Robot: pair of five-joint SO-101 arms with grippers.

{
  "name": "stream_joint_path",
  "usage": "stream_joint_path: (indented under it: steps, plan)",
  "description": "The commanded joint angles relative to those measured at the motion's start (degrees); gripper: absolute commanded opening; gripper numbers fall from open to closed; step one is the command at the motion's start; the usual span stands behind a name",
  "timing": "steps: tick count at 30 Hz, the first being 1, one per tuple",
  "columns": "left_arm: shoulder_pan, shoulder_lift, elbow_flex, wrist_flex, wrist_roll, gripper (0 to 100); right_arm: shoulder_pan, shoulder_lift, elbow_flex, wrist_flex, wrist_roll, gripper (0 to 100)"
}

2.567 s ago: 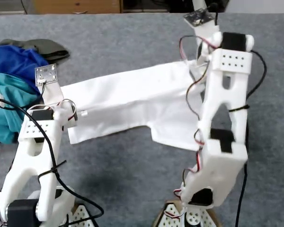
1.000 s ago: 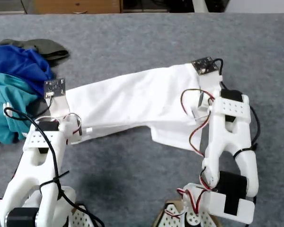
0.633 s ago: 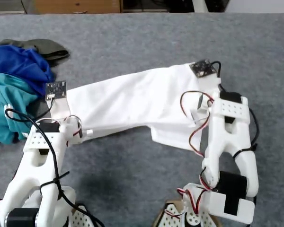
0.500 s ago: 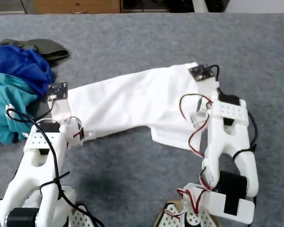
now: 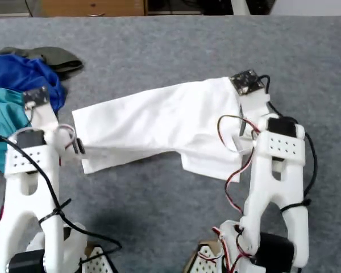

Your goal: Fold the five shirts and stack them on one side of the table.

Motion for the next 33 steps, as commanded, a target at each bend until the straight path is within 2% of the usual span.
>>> stream_joint_path:
  steps: [1,3,5,8,10,15,24,33]
  plan:
    - [3.25,-1.45,-10.29,5.80,-0.97,4,-2.24,0.04,-4.62,1.14,-1.23,4.5]
    - [7.38,-1.36,-10.64,7.12,-1.14,4,-2.68,2.95,-7.52,1.32,-2.29,0.9]
    - [10.55,-1.36,-9.05,6.86,-0.79,4,-2.86,6.29,-10.77,1.93,-2.90,1.9]
    - [11.25,-1.01,-7.82,4.75,-0.44,4,-3.03,11.65,-16.04,2.64,-3.25,1.9]
    - [9.93,-0.75,-7.65,0.35,2.90,4,-4.79,15.60,-19.91,2.81,-4.31,1.9]
    - [6.95,5.05,-7.03,-16.35,7.47,4,-11.74,27.03,-29.76,5.19,-8.70,1.9]
    - [8.44,32.75,-6.77,-29.27,8.70,2,-17.19,46.37,-47.25,11.08,-14.15,1.9]
    - [7.21,35.21,-10.90,-29.19,9.32,2,-21.32,54.20,-53.93,15.38,-14.68,0.7]
